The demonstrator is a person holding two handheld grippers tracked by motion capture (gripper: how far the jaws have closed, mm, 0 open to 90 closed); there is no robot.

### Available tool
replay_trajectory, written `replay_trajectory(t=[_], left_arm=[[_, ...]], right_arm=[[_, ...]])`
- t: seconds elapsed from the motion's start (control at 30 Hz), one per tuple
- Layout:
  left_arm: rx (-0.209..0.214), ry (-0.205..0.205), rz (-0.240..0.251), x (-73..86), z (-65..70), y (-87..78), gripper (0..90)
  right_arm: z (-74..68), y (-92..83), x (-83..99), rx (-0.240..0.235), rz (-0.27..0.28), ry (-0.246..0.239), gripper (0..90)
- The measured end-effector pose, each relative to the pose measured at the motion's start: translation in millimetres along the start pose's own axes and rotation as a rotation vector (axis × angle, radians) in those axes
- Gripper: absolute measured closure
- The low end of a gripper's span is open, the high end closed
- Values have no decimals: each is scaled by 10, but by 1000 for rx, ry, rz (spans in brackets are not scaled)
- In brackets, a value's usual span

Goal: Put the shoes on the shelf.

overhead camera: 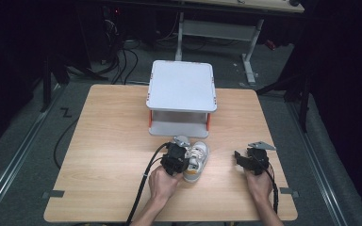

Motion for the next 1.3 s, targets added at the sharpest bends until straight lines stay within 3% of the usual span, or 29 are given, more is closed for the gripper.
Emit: replay_trajectory(t=[0.23,0.33,0.4,0.6,0.7,0.73,0.8,0.83,0.97,1.17,1.3], left_arm=[[28,3,31,37,-87,-167,817],[27,9,39,34,-105,-206,817],[28,8,48,29,-141,-263,817],[19,10,52,18,-208,-308,817],[21,6,59,4,-244,-318,817],[20,5,60,-1,-254,-319,817],[18,10,62,-14,-271,-312,817],[11,24,70,-27,-282,-305,816],[9,22,78,-35,-325,-307,816],[-3,13,83,-70,-420,-294,816],[-13,17,95,-148,-451,-286,816]], right_arm=[[-8,0,1,-30,-4,-18,350],[3,-4,2,-43,-3,-4,361],[36,-11,3,-64,5,20,402],[-5,-37,-2,-55,12,-17,503],[-43,-77,-20,-68,39,-24,539],[-72,-127,-46,-85,81,-30,554],[-83,-142,-51,-91,90,-30,558],[-104,-174,-67,-107,108,-52,571],[-148,-205,-122,-150,94,-59,594],[-342,-343,-390,-264,147,-61,605],[-448,-415,-542,-308,174,-73,584]])
Point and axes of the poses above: each handheld gripper's, and its own axes: y roughly forward along the jaws, x roughly out of its underside, z roughly to its right, the point moved 2 cm from there along y, roughly forward along the jaws, and after that the axes turned 1 degree about x, right-handed, at the moved point
